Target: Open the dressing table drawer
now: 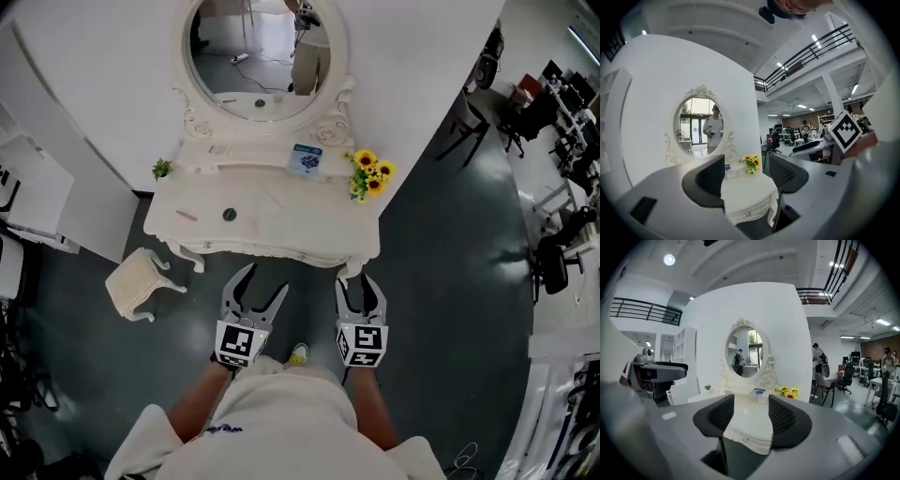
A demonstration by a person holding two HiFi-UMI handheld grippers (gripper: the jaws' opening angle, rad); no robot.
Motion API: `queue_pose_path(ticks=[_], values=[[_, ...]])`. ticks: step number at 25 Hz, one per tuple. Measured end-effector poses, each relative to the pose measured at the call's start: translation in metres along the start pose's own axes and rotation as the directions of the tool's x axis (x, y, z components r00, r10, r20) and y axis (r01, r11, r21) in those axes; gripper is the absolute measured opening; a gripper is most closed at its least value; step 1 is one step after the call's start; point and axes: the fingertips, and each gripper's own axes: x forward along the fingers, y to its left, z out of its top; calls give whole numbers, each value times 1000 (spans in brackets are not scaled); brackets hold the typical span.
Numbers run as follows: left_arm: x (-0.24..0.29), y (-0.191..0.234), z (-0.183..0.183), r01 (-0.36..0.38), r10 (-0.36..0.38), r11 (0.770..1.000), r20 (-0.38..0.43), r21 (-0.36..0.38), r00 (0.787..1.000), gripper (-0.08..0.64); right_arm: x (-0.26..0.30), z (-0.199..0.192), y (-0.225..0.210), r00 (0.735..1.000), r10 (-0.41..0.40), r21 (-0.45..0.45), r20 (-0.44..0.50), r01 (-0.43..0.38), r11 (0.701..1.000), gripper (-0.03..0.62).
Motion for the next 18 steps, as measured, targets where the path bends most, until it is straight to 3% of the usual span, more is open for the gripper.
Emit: queue_pose_path(ticks=[5, 11, 18], values=[[14, 8, -15, -38, 38, 999, -44, 3, 998, 299, 28, -5, -13, 1000, 26, 7, -14, -26, 1000, 224], [36, 19, -27, -66, 65, 998, -58, -24, 996, 295, 61, -5, -34, 1000, -11, 17, 4, 11, 1000, 201], [99, 44, -41, -59, 56, 998, -71, -38, 996, 293, 125, -11, -56, 997, -71, 12, -11, 71, 997, 201]])
